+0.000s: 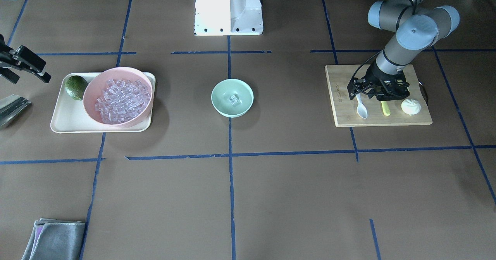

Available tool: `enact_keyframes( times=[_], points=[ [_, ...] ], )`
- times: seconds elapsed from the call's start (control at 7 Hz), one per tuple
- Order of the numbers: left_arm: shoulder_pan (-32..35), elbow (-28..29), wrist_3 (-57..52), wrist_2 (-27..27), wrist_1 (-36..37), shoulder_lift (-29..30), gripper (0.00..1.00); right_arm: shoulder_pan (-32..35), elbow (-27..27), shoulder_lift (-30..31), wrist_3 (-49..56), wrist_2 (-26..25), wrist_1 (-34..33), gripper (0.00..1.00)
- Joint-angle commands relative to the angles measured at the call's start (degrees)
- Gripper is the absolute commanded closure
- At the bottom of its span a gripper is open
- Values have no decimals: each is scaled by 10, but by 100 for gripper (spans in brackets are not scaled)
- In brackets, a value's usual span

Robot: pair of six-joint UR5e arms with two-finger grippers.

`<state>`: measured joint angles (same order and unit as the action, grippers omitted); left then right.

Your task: Put spoon and ice into bowl

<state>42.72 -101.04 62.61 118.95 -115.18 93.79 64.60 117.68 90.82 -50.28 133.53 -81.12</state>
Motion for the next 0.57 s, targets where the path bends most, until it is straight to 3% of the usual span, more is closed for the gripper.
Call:
enact_keyframes(
  times=[0.0,0.29,0.43],
  points=[
    [-1,1,0,0,0,2,35,1,3,1,0,1,0,1],
    [-1,1,0,0,0,2,39,1,3,1,0,0,0,1],
    [-2,1,0,0,1,2,47,0,2,1,0,0,0,1]
  ],
)
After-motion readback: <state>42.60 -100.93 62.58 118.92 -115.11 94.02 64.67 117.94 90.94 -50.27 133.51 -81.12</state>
